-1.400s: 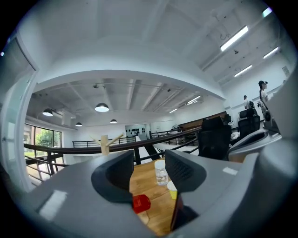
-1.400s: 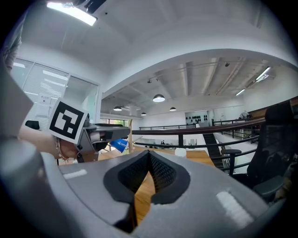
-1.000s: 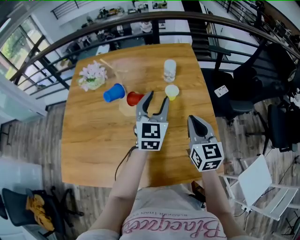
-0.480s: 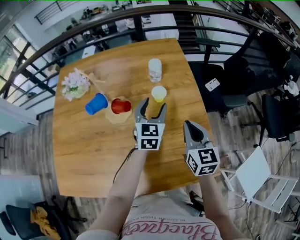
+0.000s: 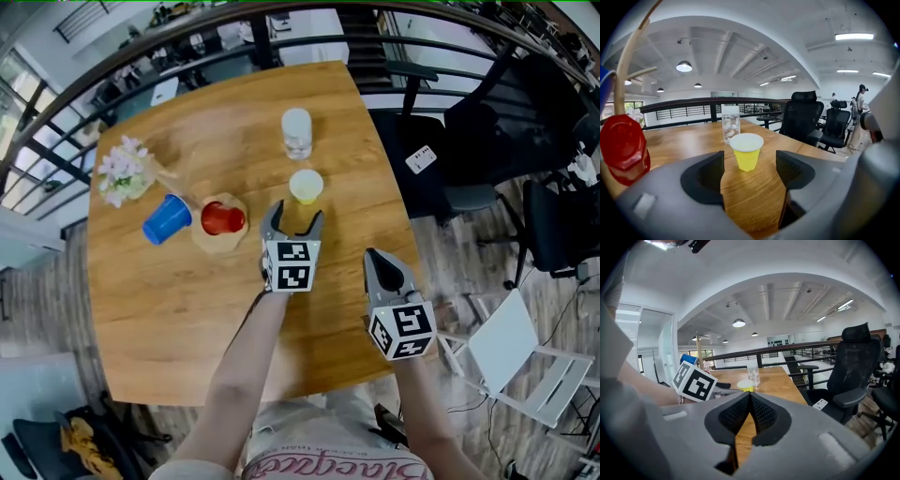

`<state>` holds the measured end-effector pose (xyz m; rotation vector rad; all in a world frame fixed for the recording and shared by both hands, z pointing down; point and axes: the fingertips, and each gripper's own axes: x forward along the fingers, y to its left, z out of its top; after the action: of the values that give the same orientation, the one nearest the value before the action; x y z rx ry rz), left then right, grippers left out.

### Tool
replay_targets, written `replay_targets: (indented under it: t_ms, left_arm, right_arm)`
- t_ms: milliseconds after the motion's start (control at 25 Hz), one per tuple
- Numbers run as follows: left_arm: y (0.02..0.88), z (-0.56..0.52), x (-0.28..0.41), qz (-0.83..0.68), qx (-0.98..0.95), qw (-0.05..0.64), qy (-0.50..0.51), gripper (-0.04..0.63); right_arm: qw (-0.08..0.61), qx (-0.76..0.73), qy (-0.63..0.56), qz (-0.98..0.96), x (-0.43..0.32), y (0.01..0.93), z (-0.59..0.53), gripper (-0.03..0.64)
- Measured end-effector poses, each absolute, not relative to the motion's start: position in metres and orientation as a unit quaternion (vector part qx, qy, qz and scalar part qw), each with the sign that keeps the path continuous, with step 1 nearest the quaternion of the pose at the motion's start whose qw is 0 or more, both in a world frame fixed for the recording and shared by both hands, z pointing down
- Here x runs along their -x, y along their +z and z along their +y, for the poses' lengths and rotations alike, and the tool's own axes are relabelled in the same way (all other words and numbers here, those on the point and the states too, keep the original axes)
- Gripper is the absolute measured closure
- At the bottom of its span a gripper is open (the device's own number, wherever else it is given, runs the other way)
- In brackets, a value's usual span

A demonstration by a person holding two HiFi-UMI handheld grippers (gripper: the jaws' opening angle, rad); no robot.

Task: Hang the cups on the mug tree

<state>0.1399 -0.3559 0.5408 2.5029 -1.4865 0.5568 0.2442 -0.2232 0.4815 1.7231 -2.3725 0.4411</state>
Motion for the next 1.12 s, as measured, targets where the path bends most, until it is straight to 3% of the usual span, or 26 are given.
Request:
replay_targets:
  t_ms: [360,760,920,1120]
  left_arm:
    - [0.572,-0.387,-0.145,-0.496,-0.837,0.096,0.21,0.252]
    - [0.576,-0.403,-0.166,-0.479,-0.844,0.055,0.237,0.264]
    - [0.573,-0.409,-0.161,-0.492,-0.84,0.064,0.22,0.32]
    - [0.561,-0.406,-0.156,-0.494,-0.843,0.067,0.201,0.322]
  right_arm:
    - [0.1,-0.581,0.183,-0.786,-0.249,0.513,-0.219,0.615]
    - [0.107,-0.581,0.193,-0.783,-0.246,0.524,-0.217,0.615]
    - [0.112,-0.58,0.197,-0.783,-0.243,0.527,-0.212,0.615]
    - [0.11,-0.583,0.194,-0.781,-0.243,0.522,-0.208,0.615]
